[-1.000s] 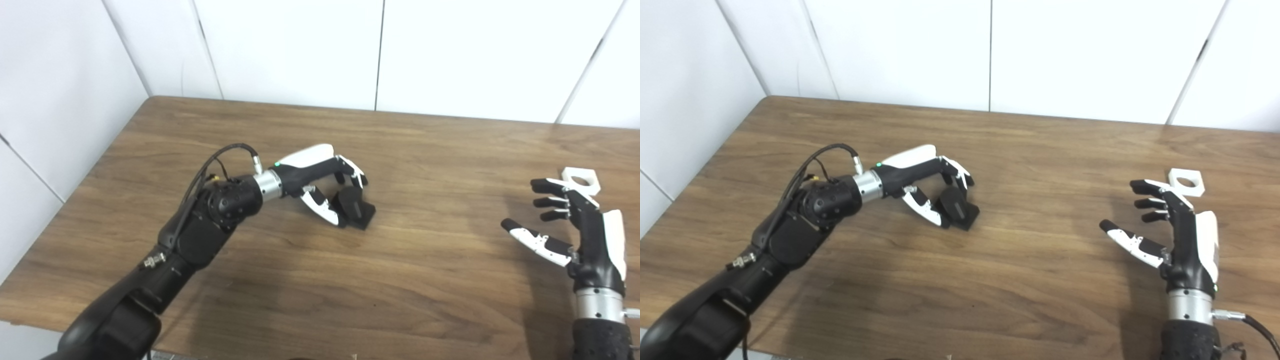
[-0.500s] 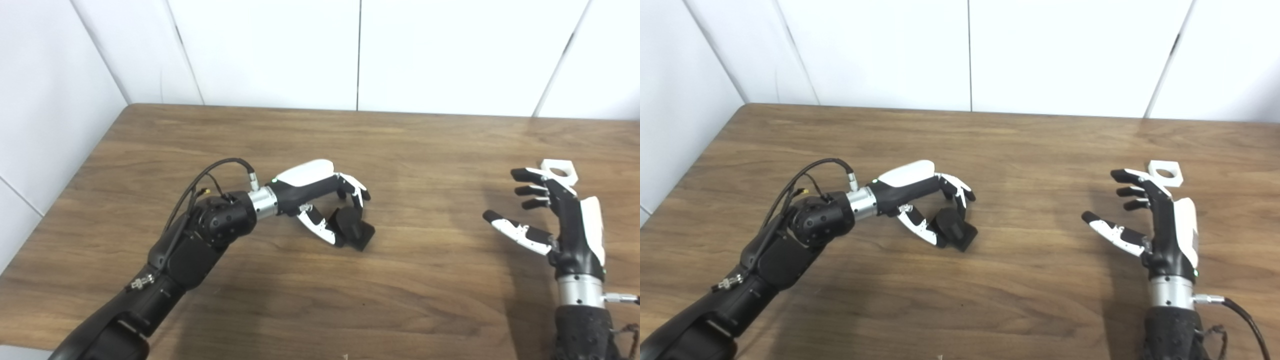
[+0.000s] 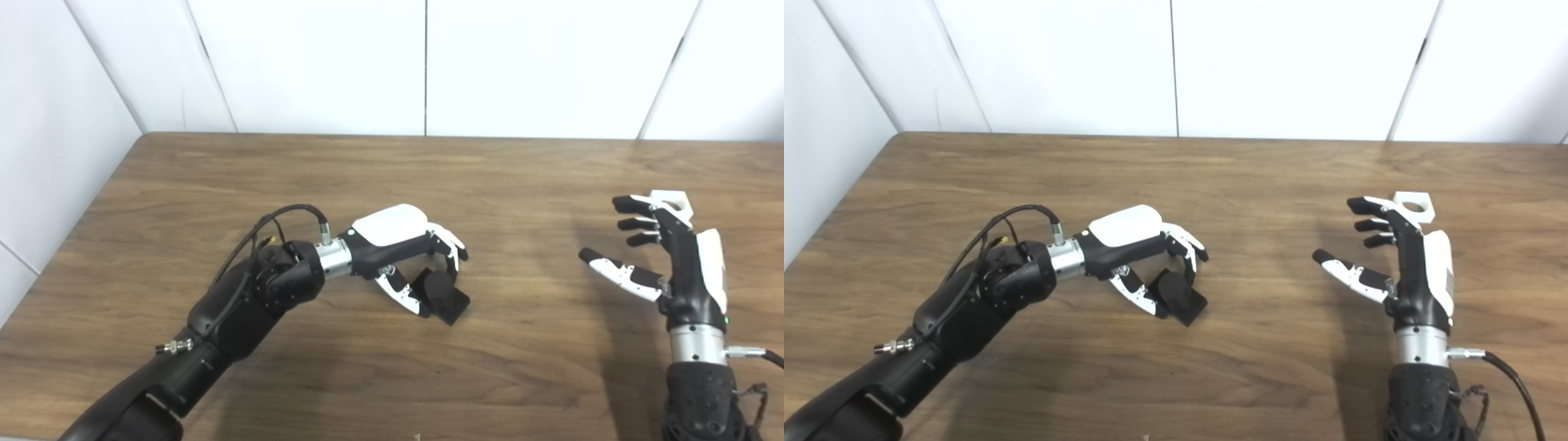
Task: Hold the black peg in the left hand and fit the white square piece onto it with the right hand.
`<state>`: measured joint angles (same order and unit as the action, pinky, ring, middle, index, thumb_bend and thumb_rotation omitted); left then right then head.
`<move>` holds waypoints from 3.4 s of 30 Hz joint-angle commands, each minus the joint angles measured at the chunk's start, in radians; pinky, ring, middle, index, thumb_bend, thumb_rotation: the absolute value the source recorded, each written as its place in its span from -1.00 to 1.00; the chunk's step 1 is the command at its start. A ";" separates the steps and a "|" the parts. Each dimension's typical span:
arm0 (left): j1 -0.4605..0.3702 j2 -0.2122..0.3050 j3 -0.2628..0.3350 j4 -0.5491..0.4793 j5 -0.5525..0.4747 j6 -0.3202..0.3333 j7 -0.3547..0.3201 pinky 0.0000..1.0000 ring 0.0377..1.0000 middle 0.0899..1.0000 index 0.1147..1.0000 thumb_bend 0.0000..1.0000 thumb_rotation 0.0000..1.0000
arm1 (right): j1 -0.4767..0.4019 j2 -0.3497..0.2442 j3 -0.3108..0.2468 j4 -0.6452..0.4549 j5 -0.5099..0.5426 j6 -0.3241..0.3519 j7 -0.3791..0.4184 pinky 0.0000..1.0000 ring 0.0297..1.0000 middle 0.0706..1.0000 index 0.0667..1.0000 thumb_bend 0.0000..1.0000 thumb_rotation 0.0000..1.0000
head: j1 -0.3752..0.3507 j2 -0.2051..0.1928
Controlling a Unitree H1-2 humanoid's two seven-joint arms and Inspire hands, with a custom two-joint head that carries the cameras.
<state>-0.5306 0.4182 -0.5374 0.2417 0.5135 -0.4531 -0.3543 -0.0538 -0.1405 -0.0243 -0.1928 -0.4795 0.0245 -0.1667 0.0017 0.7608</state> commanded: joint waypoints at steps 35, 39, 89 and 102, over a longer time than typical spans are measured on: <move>-0.004 0.148 -0.188 0.010 0.011 -0.017 0.037 0.30 0.57 0.51 -0.15 0.05 -0.86 | -0.259 -0.386 -0.049 -0.129 -0.293 0.232 0.309 0.25 0.60 0.66 0.37 0.35 -0.37 | -0.434 -0.057; -0.006 0.151 -0.197 0.010 0.017 -0.017 0.049 0.28 0.56 0.51 -0.15 0.05 -0.86 | -0.320 -0.467 -0.020 -0.069 -0.287 0.247 0.406 0.35 0.68 0.71 0.40 0.36 -0.39 | -0.434 -0.061; -0.009 0.151 -0.181 0.039 0.029 -0.016 0.034 0.26 0.52 0.53 -0.15 0.04 -0.86 | -0.650 -0.574 0.357 0.438 -0.412 0.181 0.628 0.68 0.81 0.80 0.47 0.58 -0.74 | -0.368 -0.061; -0.014 0.148 -0.184 0.067 0.009 -0.017 0.046 0.25 0.48 0.51 -0.15 0.05 -0.86 | -0.714 -0.616 0.313 0.340 -0.362 0.164 0.710 0.53 0.79 0.77 0.32 0.53 -0.75 | -0.358 -0.055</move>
<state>-0.5756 0.5308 -0.6846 0.2502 0.4543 -0.4808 -0.2399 -0.6963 -0.7203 0.3158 0.1831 -0.8481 0.2032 0.5447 -0.3559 0.7041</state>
